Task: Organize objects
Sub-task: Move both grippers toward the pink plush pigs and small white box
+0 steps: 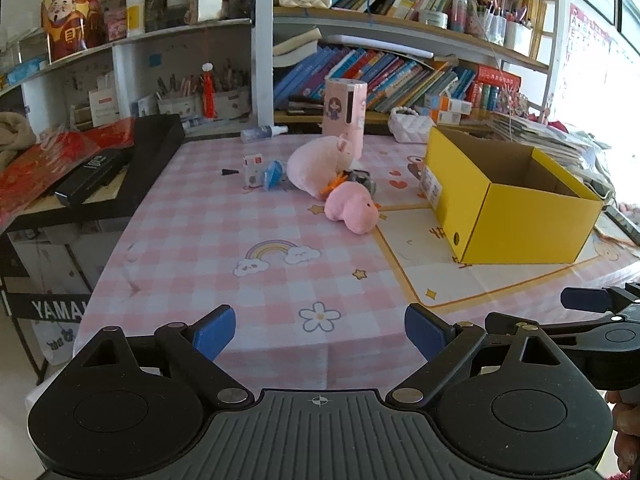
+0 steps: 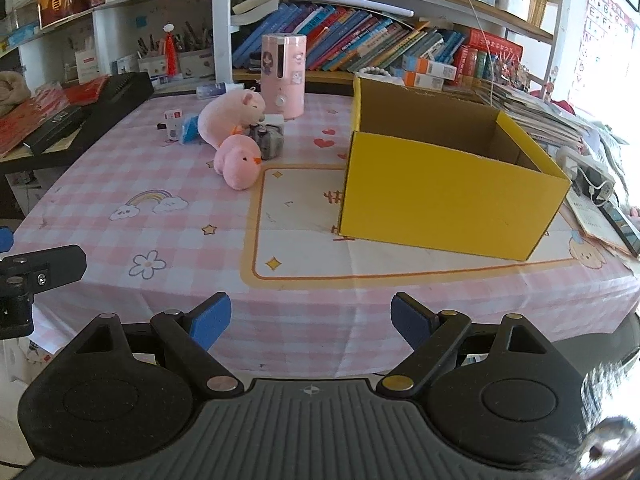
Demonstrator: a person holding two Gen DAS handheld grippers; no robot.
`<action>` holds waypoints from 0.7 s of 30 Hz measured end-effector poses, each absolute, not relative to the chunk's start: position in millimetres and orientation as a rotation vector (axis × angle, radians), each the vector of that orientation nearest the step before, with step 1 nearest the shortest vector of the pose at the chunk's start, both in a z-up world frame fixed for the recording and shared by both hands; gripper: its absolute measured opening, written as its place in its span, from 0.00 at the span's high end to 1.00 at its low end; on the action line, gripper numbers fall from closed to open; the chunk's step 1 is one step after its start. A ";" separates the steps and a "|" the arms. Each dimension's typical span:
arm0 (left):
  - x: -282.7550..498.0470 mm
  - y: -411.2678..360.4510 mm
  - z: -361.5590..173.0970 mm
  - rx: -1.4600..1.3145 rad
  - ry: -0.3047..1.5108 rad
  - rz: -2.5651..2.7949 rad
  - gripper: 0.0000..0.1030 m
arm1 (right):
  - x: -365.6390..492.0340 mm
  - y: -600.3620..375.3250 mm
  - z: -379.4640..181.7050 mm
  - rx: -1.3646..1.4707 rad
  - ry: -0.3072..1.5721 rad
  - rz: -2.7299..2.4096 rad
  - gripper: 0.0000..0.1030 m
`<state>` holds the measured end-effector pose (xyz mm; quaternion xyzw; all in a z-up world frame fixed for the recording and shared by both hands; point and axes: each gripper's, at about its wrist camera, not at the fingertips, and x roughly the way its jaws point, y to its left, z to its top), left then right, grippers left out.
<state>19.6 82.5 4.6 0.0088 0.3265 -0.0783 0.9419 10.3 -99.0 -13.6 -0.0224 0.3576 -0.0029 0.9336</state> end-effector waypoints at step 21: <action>33.3 112.2 1.7 -0.030 0.665 -0.118 0.09 | 30.3 -65.6 -11.9 -0.100 0.724 0.062 0.16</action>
